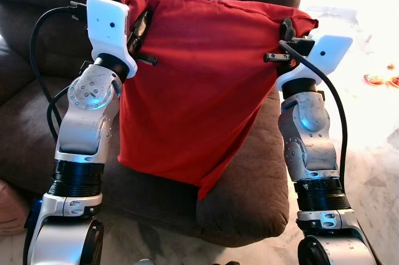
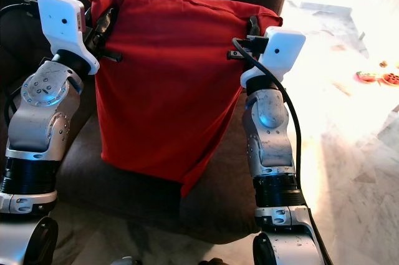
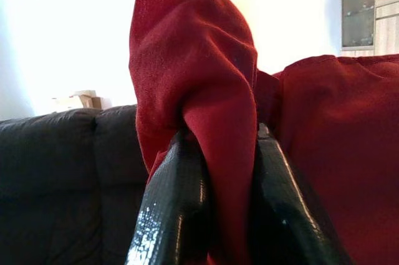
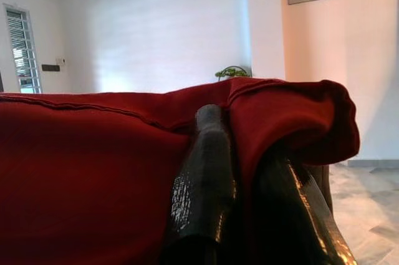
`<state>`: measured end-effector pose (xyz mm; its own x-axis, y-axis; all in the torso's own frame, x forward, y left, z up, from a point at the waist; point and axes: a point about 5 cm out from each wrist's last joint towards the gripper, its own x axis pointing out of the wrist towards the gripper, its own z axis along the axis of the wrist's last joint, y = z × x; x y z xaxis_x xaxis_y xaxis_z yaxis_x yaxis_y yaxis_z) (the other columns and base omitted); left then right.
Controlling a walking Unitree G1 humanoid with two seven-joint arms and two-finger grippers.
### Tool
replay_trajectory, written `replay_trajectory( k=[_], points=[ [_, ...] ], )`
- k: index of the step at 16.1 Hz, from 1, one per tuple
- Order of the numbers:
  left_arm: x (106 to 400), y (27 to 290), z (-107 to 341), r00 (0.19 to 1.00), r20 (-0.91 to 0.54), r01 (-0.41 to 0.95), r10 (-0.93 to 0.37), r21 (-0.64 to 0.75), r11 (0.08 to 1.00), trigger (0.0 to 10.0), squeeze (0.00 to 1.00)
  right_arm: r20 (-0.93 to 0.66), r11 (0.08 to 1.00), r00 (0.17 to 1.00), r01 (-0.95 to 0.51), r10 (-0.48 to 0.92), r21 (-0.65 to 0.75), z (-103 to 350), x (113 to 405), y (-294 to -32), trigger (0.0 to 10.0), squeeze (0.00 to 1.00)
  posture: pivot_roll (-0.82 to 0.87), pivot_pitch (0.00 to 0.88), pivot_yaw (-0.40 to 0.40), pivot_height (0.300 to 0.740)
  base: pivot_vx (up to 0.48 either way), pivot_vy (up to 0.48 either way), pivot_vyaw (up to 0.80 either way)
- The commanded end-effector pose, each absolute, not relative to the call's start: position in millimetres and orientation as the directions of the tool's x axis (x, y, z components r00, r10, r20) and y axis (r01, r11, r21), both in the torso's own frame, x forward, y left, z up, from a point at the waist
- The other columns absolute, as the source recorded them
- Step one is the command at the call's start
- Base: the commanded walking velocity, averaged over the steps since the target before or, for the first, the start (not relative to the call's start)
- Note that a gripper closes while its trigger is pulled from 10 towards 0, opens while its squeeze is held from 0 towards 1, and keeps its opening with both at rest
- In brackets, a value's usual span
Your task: Move the pillow to the sofa from floor
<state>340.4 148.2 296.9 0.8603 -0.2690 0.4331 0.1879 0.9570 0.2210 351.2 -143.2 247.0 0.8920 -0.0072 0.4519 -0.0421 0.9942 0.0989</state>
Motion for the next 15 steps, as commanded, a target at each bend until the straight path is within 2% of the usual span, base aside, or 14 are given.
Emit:
replay_trajectory(
  k=[1,7,11,15],
  points=[
    [333.5,151.6,316.7,0.822,0.504,0.148,-0.265,0.26,0.954,10.0,0.0,0.519,0.993,0.853,-0.016,-0.047,0.117,264.6,349.6,-151.8,10.0,0.0,0.13,0.048,-0.057,0.74,0.0,0.0,0.0],
    [338.5,151.5,294.7,0.882,0.383,0.167,-0.275,0.291,0.942,10.0,0.0,0.505,0.994,0.863,-0.03,-0.026,0.103,257.0,350.3,-147.5,10.0,0.0,0.14,0.06,-0.064,0.74,0.0,0.0,0.0],
    [334.8,150.0,304.6,0.867,0.394,0.191,-0.305,0.303,0.934,10.0,0.0,0.498,0.994,0.867,-0.039,-0.018,0.103,255.1,352.4,-143.6,10.0,0.0,0.15,0.06,-0.066,0.74,0.0,0.0,0.0],
    [326.1,135.7,319.5,0.827,0.377,0.277,-0.417,0.371,0.886,10.0,0.0,0.506,0.993,0.863,-0.047,-0.015,0.11,255.5,351.5,-141.3,10.0,0.0,0.15,0.057,-0.06,0.74,0.0,0.0,0.0]
  ],
)
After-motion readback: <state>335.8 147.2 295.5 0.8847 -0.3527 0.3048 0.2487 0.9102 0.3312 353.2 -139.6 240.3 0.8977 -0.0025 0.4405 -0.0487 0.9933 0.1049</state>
